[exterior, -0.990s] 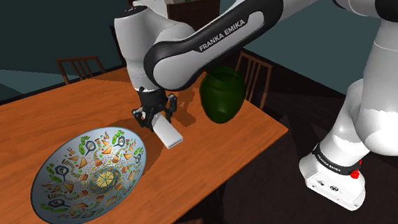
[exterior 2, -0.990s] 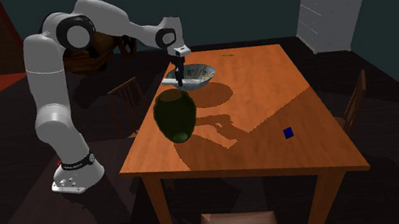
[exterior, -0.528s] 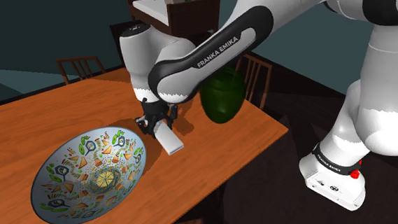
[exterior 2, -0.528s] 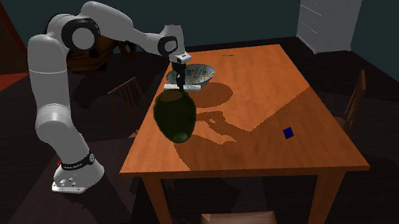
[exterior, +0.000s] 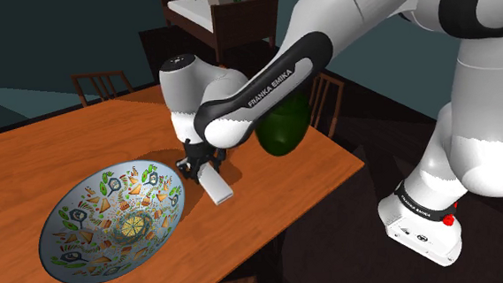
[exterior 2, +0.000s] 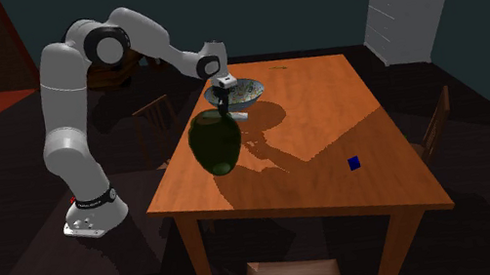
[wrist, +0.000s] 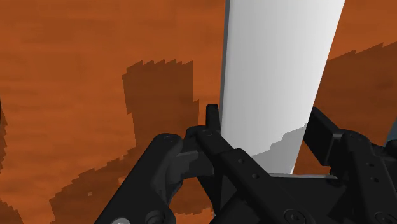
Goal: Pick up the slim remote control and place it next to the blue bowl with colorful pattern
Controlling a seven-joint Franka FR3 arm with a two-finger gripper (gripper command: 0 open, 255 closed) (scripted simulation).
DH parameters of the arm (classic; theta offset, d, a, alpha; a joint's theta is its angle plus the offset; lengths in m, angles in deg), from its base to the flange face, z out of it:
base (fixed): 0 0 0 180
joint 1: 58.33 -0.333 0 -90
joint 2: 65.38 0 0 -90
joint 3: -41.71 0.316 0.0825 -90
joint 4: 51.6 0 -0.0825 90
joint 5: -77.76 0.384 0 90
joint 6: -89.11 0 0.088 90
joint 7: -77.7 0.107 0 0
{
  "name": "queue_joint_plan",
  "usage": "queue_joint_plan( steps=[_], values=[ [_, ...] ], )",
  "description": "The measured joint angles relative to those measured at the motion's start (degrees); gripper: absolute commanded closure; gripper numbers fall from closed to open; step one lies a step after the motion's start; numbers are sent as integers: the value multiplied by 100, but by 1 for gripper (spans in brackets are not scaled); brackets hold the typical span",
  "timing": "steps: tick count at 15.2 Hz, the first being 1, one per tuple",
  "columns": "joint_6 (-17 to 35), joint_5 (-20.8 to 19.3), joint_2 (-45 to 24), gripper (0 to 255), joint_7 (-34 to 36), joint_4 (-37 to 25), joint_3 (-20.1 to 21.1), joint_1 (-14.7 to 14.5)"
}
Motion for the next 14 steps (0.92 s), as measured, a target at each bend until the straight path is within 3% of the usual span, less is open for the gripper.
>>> queue_joint_plan(
  steps=[14],
  values=[
    [594,-199,-480,255,135,114,-124,-73]
  ],
)
